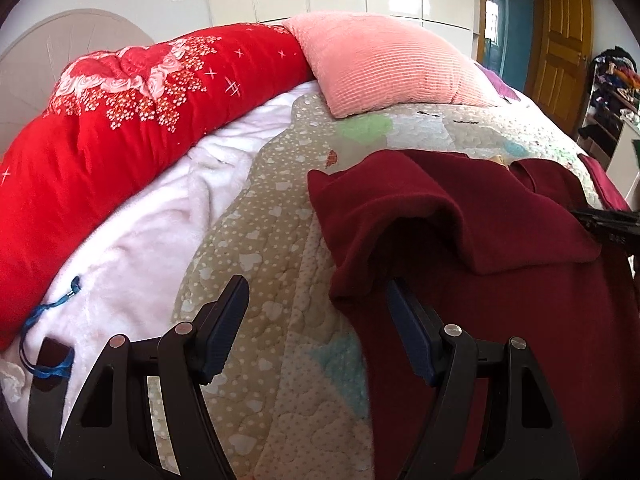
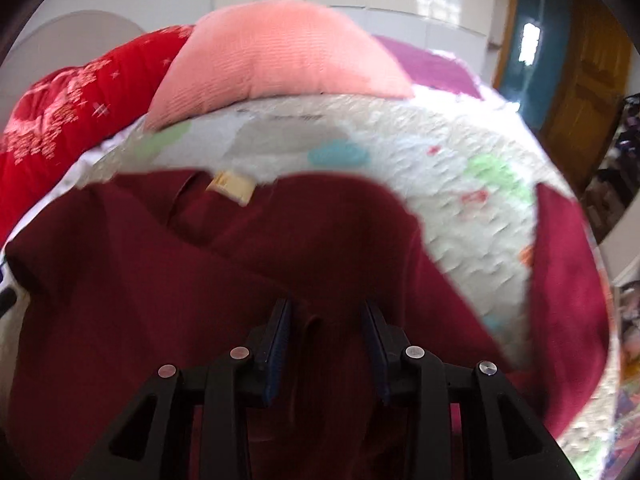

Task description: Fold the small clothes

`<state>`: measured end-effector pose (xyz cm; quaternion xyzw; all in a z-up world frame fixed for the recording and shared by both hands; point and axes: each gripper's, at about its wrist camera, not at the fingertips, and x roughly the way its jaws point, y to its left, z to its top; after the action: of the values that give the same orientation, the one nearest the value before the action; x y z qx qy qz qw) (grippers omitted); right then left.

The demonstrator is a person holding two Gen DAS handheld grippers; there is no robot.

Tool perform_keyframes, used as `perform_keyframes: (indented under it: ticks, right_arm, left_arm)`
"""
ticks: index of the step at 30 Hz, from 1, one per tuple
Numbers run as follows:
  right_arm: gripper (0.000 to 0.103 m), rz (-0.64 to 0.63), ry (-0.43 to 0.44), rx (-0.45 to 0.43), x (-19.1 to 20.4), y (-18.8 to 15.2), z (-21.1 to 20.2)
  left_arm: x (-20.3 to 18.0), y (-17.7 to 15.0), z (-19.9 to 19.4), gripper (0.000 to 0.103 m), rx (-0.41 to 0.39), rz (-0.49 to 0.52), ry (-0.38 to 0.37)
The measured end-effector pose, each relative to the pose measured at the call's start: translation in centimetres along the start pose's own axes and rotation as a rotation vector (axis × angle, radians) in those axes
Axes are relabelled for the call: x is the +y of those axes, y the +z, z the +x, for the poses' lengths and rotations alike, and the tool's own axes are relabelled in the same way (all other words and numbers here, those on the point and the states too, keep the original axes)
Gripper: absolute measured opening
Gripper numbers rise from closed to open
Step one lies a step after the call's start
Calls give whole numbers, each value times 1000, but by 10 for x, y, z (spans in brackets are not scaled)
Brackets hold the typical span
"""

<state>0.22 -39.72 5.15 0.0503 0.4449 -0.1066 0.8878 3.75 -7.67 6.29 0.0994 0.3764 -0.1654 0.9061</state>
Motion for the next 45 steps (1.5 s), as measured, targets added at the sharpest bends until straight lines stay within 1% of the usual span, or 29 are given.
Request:
perform_keyframes:
  ticks: [1, 2, 3, 4, 7, 9, 11, 13, 14, 15, 16, 19, 21, 22, 23, 25, 26, 27, 29, 30, 32, 34, 35, 36, 37, 38, 40, 44, 45]
  right_arm:
    - [34, 0, 16, -10, -1, -1, -2]
    - [19, 10, 52, -17, -3, -2, -7]
    - [11, 18, 70, -20, -3, -2, -10]
    - [9, 19, 65, -33, -3, -1, -16]
    - [7, -8, 76, -107, 3, 6, -43]
    - [7, -33, 61, -157, 7, 10, -62]
    - [6, -43, 25, -197, 7, 16, -78]
    - [6, -24, -53, -241, 2, 18, -90]
    - [6, 23, -25, -242, -6, 21, -94]
    - [6, 74, 51, -231, -15, 23, -98]
    - [6, 104, 91, -232, -20, 25, -100]
    - [6, 19, -133, -243, -14, 28, -94]
    - [6, 0, -191, -224, -15, 28, -77]
    - [6, 9, -227, -181, -18, 26, -61]
    - [7, 11, -235, -120, -21, 25, -47]
    - [10, 28, -183, -6, -24, 20, -28]
    - [18, 58, -143, -11, -25, 16, -30]
    - [22, 85, -113, -49, -25, 13, -38]
    - [37, 101, -78, -101, -19, 11, -55]
    - [38, 103, -51, -118, -16, 11, -62]
    - [39, 101, 42, -148, -8, 10, -75]
    - [40, 82, 111, -148, 6, 8, -76]
    - [40, 75, 147, -136, 14, 4, -72]
    - [40, 60, 178, -102, 22, -1, -63]
    - [40, 32, 199, -47, 31, -6, -50]
    - [40, 1, 186, 2, 40, -12, -36]
    - [40, -28, 132, 58, 47, -24, -16]
    - [40, 6, 156, 52, 40, -27, -33]
    - [40, 9, 152, 35, 37, -26, -41]
  left_arm:
    - [2, 0, 1, 72, 4, -11, -2]
    - [4, 0, 3, 72, 9, -25, -6]
    - [4, 0, 3, 72, 12, -33, -9]
    - [5, 0, 3, 72, 14, -43, -13]
    - [5, 0, 0, 72, 5, -43, -11]
    - [7, 1, -4, 72, -9, -45, -7]
    - [10, 3, -7, 72, -19, -63, -18]
    - [11, 6, -10, 72, -25, -77, -33]
    - [12, 7, -9, 72, -27, -78, -35]
    - [10, 8, -9, 72, -26, -77, -37]
    - [9, 9, -7, 72, -23, -76, -39]
    - [2, 12, -2, 72, -11, -87, -62]
    - [-3, 13, 4, 72, 5, -96, -75]
    - [-5, 13, 8, 72, 20, -103, -81]
    - [-6, 14, 13, 72, 39, -113, -96]
    - [-7, 15, 17, 72, 49, -126, -117]
    - [-6, 16, 19, 72, 52, -136, -120]
    - [-5, 17, 21, 72, 55, -144, -121]
    - [-2, 22, 27, 72, 65, -175, -137]
    - [1, 25, 32, 72, 76, -196, -155]
    - [4, 28, 45, 72, 121, -236, -202]
    - [4, 28, 55, 72, 148, -254, -214]
    - [2, 27, 60, 72, 167, -245, -191]
    - [0, 25, 67, 72, 195, -224, -143]
    - [-2, 22, 71, 73, 210, -206, -111]
    - [-1, 20, 71, 73, 198, -208, -119]
    - [3, 17, 67, 73, 189, -220, -117]
    - [11, 15, 59, 73, 187, -218, -106]
    - [12, 14, 55, 73, 183, -221, -97]
